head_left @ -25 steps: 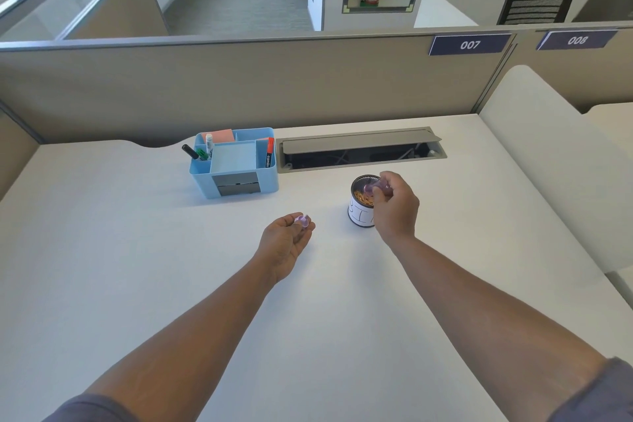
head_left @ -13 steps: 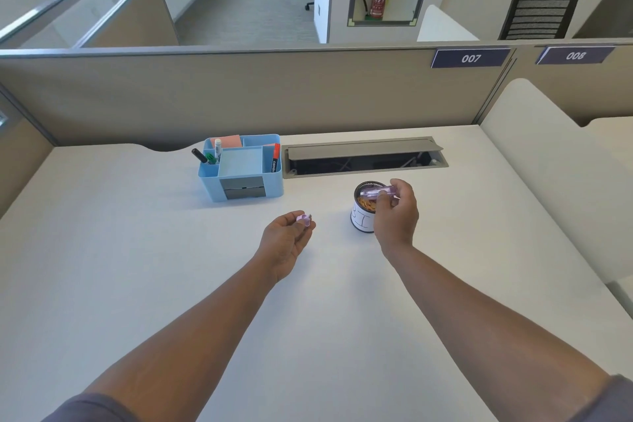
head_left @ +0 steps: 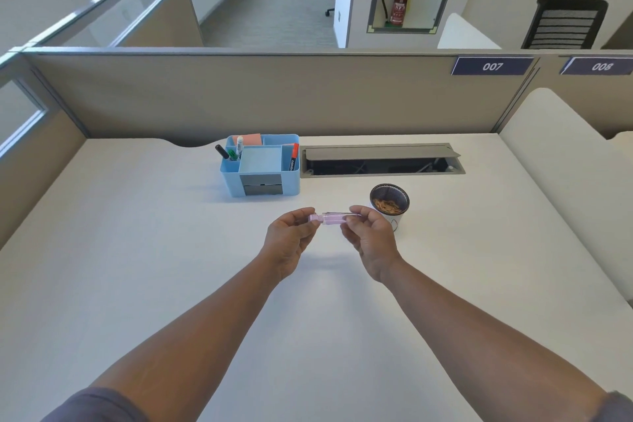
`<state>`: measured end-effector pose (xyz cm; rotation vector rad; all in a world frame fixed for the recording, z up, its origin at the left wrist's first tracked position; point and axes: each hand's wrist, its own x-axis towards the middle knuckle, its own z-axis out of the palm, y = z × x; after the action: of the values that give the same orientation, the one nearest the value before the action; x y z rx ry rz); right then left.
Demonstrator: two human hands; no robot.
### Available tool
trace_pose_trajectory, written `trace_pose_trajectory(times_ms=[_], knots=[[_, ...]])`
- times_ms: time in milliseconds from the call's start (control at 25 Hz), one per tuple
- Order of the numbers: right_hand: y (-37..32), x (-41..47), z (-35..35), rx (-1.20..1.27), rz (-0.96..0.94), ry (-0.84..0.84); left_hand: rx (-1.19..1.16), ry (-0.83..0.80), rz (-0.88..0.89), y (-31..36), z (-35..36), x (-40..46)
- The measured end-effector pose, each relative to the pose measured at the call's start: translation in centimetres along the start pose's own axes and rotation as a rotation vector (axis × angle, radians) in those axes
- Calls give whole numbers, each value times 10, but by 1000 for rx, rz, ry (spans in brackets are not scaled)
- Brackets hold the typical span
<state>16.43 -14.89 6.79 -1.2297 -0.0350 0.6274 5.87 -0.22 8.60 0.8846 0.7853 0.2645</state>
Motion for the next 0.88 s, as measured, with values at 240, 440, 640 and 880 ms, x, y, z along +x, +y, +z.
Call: trace_pose_trajectory(times_ms=[240, 440, 640, 880], knots=[[6, -3, 4, -15, 57, -69, 39, -18, 14, 4, -6, -3], [4, -8, 4, -4, 93, -136, 13, -20, -2, 2, -12, -4], [2, -13, 3, -43, 108, -146, 11, -14, -7, 1, -17, -3], [-4, -15, 6, -97, 116, -170, 94, 33, 2, 0, -22, -3]])
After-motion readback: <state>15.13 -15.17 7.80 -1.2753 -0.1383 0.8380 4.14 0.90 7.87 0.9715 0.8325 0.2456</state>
